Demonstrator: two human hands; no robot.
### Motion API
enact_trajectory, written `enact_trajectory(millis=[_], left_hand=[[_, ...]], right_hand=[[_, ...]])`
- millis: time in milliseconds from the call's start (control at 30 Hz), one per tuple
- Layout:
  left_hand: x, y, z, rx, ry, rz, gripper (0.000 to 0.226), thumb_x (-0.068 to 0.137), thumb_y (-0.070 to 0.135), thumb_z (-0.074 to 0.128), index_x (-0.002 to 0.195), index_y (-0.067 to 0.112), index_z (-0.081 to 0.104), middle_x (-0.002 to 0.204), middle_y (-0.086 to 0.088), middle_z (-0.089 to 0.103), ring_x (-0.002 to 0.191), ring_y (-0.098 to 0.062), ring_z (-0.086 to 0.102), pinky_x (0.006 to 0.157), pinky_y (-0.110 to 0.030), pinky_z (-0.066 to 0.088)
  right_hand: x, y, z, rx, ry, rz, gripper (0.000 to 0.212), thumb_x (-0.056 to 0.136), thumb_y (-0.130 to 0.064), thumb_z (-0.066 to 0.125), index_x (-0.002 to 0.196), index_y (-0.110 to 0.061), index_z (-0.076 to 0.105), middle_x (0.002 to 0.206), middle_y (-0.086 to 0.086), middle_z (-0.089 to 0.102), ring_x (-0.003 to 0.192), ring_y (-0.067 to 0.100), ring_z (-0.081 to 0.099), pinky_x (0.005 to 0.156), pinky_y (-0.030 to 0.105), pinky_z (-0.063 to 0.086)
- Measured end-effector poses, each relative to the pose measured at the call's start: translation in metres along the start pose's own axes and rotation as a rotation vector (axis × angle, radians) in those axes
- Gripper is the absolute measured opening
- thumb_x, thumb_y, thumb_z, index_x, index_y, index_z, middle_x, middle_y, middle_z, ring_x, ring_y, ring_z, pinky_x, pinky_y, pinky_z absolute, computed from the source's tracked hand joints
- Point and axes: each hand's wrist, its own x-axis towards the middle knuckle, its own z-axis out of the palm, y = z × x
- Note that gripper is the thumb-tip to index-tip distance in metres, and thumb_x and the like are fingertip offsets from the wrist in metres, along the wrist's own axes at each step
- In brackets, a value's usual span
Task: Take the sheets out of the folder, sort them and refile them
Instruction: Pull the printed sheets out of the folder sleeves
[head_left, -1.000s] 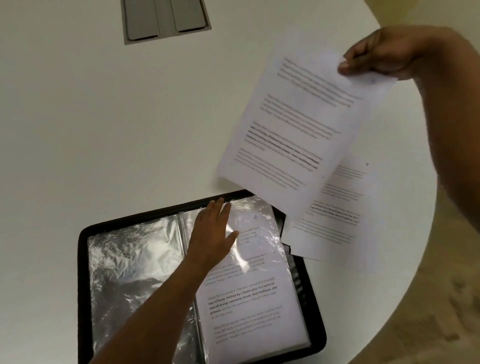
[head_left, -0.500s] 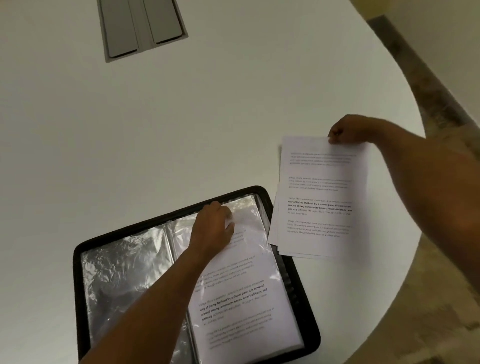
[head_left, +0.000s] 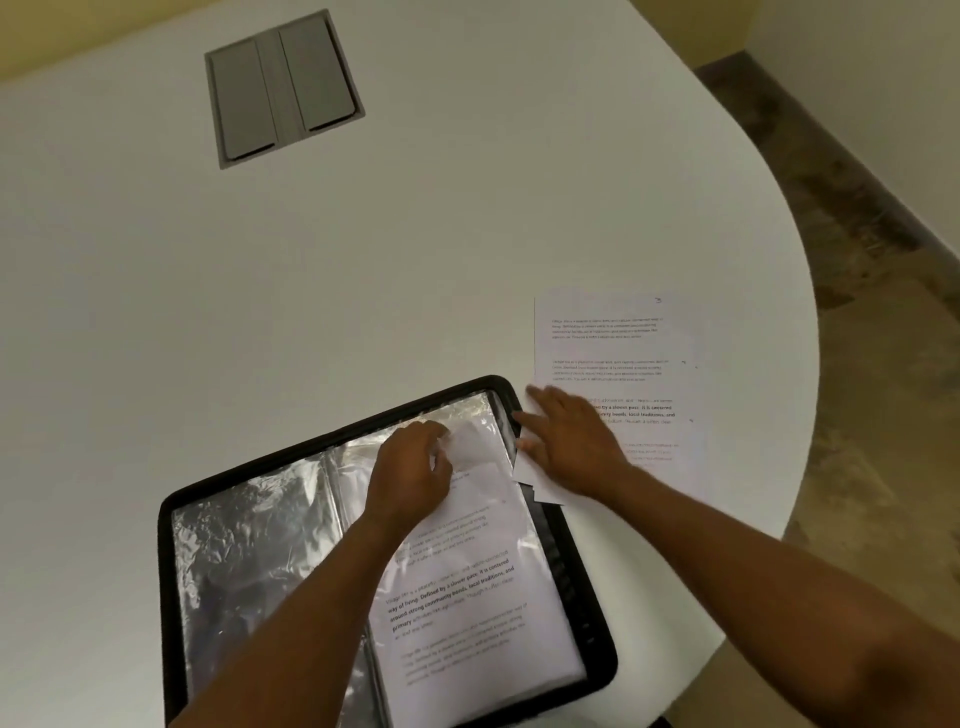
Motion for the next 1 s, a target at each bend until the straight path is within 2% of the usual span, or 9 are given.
enact_trajectory(millis=[100,300,433,567,633,700,833,900,1000], left_hand=[[-0.009,-0.001,-0.005,-0.047,0.042,-0.046,0.011,0.079,0.009,0.059,0.089,0.011,0.063,0.09,0.0,0.063,0.088,-0.018,0.056,0.076,-0.028,0.041],[-0.036,-0.009,-0.022,-0.256,0.173,-0.197,0.022,0.082,-0.004,0.061,0.089,0.015,0.069,0.113,0.002,0.063,0.112,-0.015,0.054,0.1,-0.03,0.041],[-0.057,-0.008,-0.031,-0.331,0.16,-0.224,0.032,0.091,-0.002,0.053,0.101,0.023,0.07,0.136,-0.004,0.055,0.127,-0.019,0.05,0.107,-0.038,0.041],[-0.068,0.001,-0.032,-0.322,0.211,-0.23,0.033,0.096,0.005,0.049,0.124,0.016,0.064,0.142,0.011,0.048,0.127,-0.014,0.05,0.104,-0.042,0.044],[-0.073,0.003,-0.035,-0.387,0.295,-0.271,0.035,0.097,0.006,0.049,0.131,0.009,0.058,0.13,0.033,0.048,0.105,0.005,0.057,0.09,-0.025,0.051],[-0.079,0.005,-0.041,-0.454,0.389,-0.334,0.033,0.097,0.004,0.048,0.127,0.008,0.061,0.138,0.023,0.047,0.096,0.018,0.052,0.07,-0.002,0.043],[-0.087,-0.012,-0.055,-0.666,0.464,-0.477,0.031,0.092,0.002,0.049,0.103,0.016,0.074,0.147,0.0,0.044,0.133,-0.015,0.042,0.093,-0.017,0.043],[-0.09,-0.023,-0.064,-0.847,0.477,-0.58,0.033,0.085,0.003,0.053,0.088,0.025,0.077,0.131,-0.004,0.061,0.112,-0.025,0.06,0.084,-0.036,0.048],[-0.094,-0.038,-0.085,-1.036,0.541,-0.723,0.035,0.085,-0.002,0.045,0.077,0.018,0.072,0.072,-0.007,0.068,0.059,-0.018,0.061,0.053,-0.022,0.046]], right_hand=[[-0.016,0.0,0.011,-0.002,-0.085,0.052,0.075,0.089,-0.063,-0.001,0.155,-0.03,0.014,0.164,0.0,0.003,0.151,0.022,0.002,0.12,0.04,0.002],[-0.032,0.037,0.011,-0.181,-0.09,-0.014,0.057,0.104,-0.045,0.018,0.155,-0.028,0.0,0.163,-0.001,-0.009,0.15,0.02,-0.007,0.12,0.039,-0.003],[-0.037,0.031,-0.004,-0.182,0.015,0.036,0.056,0.103,-0.045,0.021,0.155,-0.023,0.016,0.164,0.005,0.005,0.151,0.023,0.004,0.121,0.041,0.003],[-0.05,-0.023,-0.014,0.188,0.165,-0.07,0.048,0.099,-0.046,0.04,0.134,-0.015,0.051,0.139,0.009,0.053,0.128,0.03,0.047,0.103,0.041,0.038],[-0.058,-0.05,-0.009,0.322,0.101,-0.082,0.052,0.096,-0.053,0.039,0.134,-0.019,0.05,0.132,0.004,0.056,0.121,0.024,0.051,0.096,0.038,0.043],[-0.068,-0.067,-0.002,0.374,0.096,-0.092,0.057,0.097,-0.055,0.041,0.14,-0.02,0.047,0.136,0.001,0.054,0.125,0.021,0.047,0.1,0.035,0.041],[-0.087,-0.091,0.012,0.288,0.045,-0.194,0.063,0.092,-0.062,0.044,0.14,-0.022,0.048,0.135,0.0,0.054,0.122,0.018,0.049,0.099,0.03,0.04],[-0.093,-0.106,0.017,0.323,-0.121,-0.151,0.068,0.089,-0.07,0.042,0.139,-0.025,0.048,0.135,-0.003,0.056,0.121,0.016,0.052,0.099,0.033,0.044],[-0.096,-0.134,0.028,0.367,-0.392,-0.117,0.069,0.088,-0.073,0.041,0.137,-0.026,0.051,0.13,-0.001,0.062,0.117,0.019,0.059,0.099,0.036,0.046]])
